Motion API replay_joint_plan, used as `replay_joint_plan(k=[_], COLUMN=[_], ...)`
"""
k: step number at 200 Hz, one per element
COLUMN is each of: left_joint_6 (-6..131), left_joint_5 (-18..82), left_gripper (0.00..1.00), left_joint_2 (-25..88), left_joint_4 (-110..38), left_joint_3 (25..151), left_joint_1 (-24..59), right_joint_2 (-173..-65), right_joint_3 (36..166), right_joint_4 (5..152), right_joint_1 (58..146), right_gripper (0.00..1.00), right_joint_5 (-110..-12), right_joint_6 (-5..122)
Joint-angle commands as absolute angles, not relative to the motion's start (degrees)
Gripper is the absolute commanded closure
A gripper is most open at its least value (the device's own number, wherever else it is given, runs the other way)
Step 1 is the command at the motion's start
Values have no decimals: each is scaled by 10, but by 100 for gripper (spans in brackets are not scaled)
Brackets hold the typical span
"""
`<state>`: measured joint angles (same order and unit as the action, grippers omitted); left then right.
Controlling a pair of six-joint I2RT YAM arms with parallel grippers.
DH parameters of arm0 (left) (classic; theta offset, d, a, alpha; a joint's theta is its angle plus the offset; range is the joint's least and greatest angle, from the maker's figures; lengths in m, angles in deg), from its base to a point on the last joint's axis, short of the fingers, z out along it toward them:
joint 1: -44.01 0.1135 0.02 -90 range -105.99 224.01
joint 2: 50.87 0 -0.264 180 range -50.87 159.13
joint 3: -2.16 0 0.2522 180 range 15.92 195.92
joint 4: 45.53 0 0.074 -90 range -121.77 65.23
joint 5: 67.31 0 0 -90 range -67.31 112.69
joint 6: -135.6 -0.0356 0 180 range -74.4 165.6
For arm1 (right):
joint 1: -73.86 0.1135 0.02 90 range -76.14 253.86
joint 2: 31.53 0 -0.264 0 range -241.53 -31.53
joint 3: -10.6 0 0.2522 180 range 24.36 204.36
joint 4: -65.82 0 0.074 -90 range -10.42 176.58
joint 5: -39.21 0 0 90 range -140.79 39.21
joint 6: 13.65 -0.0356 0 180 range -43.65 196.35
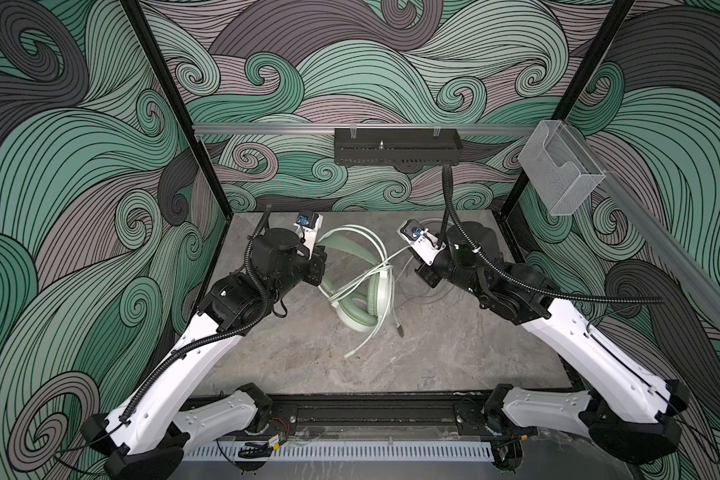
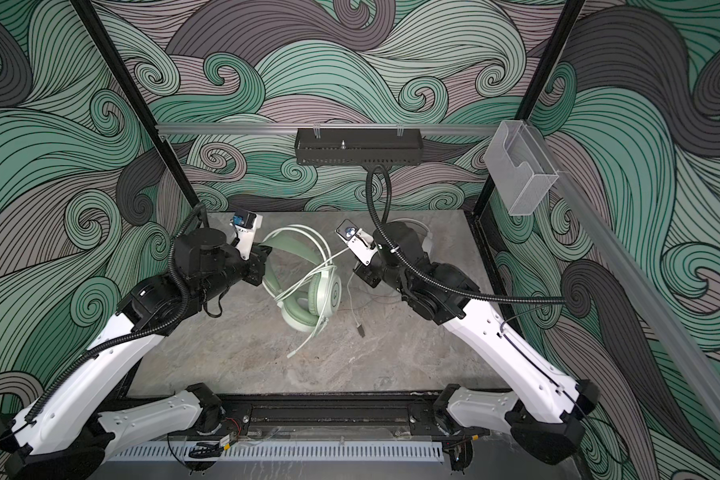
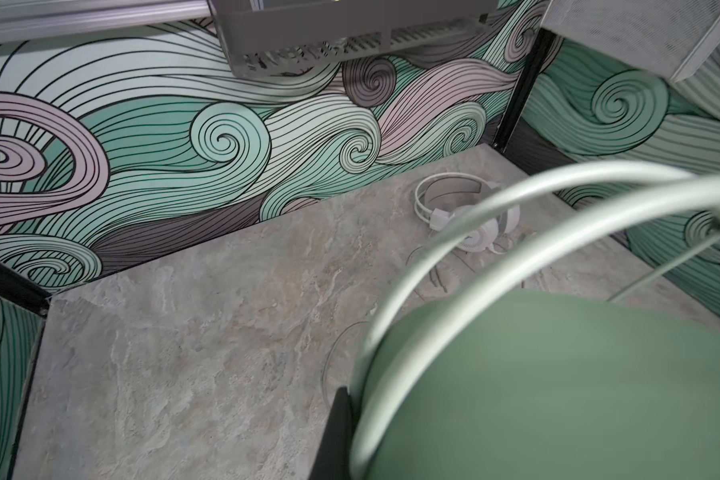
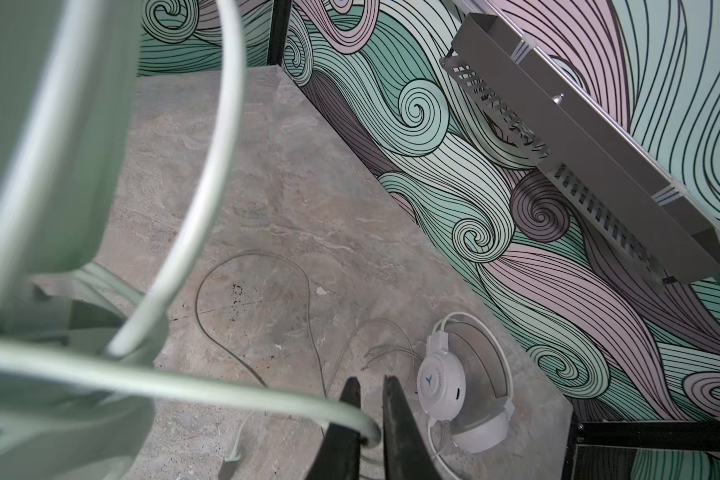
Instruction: Wrap the headphones
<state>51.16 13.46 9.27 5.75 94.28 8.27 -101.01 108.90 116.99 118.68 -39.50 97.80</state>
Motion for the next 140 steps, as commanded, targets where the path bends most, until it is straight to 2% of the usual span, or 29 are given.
replay_joint_plan(k=[1, 36, 99, 140], left_joint_6=[559, 580, 646, 690], left_joint_5=[192, 224, 269, 287], left_gripper=[100, 100, 100, 100], left_joint_2=[75, 76, 90, 112], left_joint_4=[33, 32, 6, -8], left_joint_3=[988, 1010, 1053, 1094], left_joint_1=[86, 86, 86, 86], right_joint_2=[-1008, -1003, -972, -957], right_joint_3=[1081, 1062, 1002, 982], right_joint_4=[1128, 1106, 1023, 981], right_joint_1=[1168, 1136, 1120, 1115], right_gripper=[86, 85, 74, 70], right_joint_5=[-435, -473, -552, -585], right_joint_6=[946, 913, 891, 881])
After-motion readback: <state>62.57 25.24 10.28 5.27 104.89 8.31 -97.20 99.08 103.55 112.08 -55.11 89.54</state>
